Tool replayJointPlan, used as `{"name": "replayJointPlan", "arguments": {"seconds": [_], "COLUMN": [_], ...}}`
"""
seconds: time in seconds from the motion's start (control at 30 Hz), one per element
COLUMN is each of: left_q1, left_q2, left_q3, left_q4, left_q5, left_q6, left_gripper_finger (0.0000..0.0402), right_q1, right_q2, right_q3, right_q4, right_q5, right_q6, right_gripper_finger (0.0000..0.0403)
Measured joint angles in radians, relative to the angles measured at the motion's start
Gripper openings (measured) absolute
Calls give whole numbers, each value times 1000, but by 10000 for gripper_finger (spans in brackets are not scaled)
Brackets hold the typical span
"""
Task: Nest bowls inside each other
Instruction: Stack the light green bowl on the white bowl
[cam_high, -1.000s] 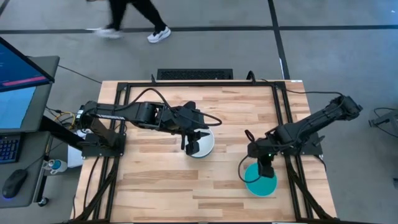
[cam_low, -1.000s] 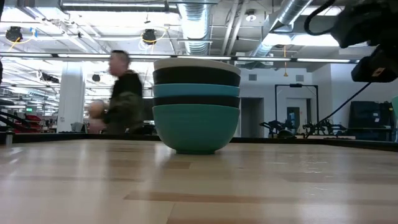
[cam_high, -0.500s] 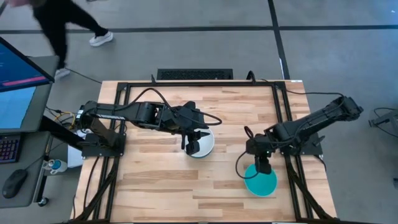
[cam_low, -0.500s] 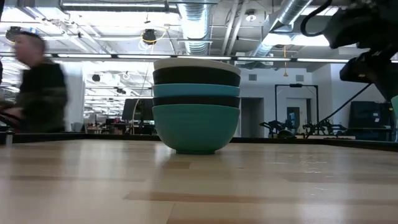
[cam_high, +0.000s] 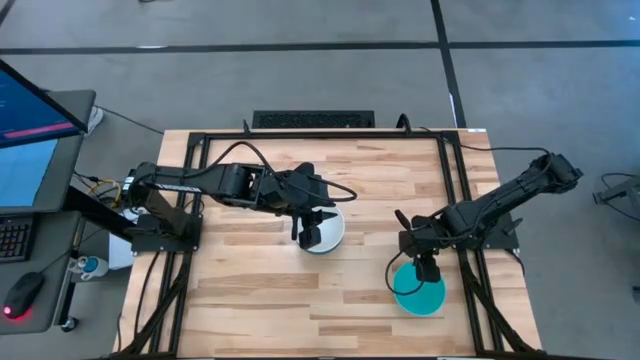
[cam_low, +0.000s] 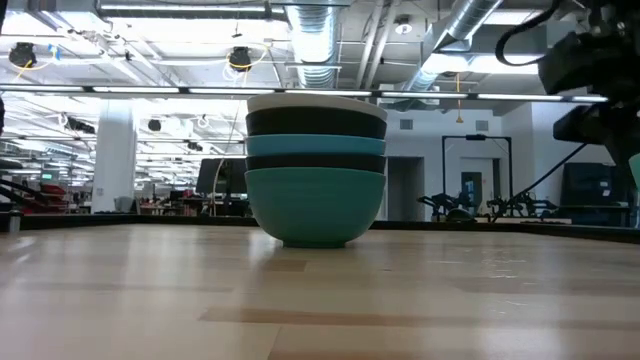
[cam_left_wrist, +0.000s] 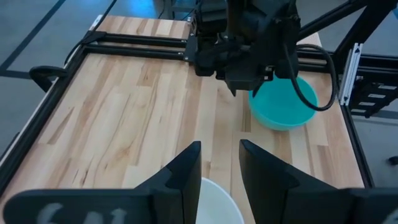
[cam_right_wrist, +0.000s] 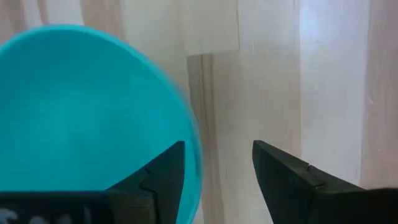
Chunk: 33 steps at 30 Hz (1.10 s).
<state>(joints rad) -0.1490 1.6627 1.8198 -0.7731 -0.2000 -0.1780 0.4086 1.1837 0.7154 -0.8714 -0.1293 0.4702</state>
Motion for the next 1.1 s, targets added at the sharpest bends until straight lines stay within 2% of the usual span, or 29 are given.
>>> {"name": "replayJointPlan", "arguments": {"seconds": [0.27,0.5,0.77,0.87,1.0,1.1], "left_q1": [0,0,0,0,0,0], "left_q2": [0,0,0,-4,-28,-59], "left_q3": [0,0,0,0,0,1], "left_q4": [-2,-1,-1,-2,-23,-51], "left_q5": [-21,-29,-48,-48,-47,-59], "left_q6": [8,8,0,0,-14,-41], "left_gripper_finger": [100,100,100,100,100,100], "right_q1": [4,4,10,9,3,-6], "right_q2": [1,24,182,234,244,219], "right_q3": [-25,-26,-26,-23,3,36], "right_q4": [58,58,133,141,138,114], "right_q5": [0,-1,-26,-20,-31,4], "right_q6": [34,25,-5,-7,-12,-10], "right_gripper_finger": [205,159,122,93,20,17]}}
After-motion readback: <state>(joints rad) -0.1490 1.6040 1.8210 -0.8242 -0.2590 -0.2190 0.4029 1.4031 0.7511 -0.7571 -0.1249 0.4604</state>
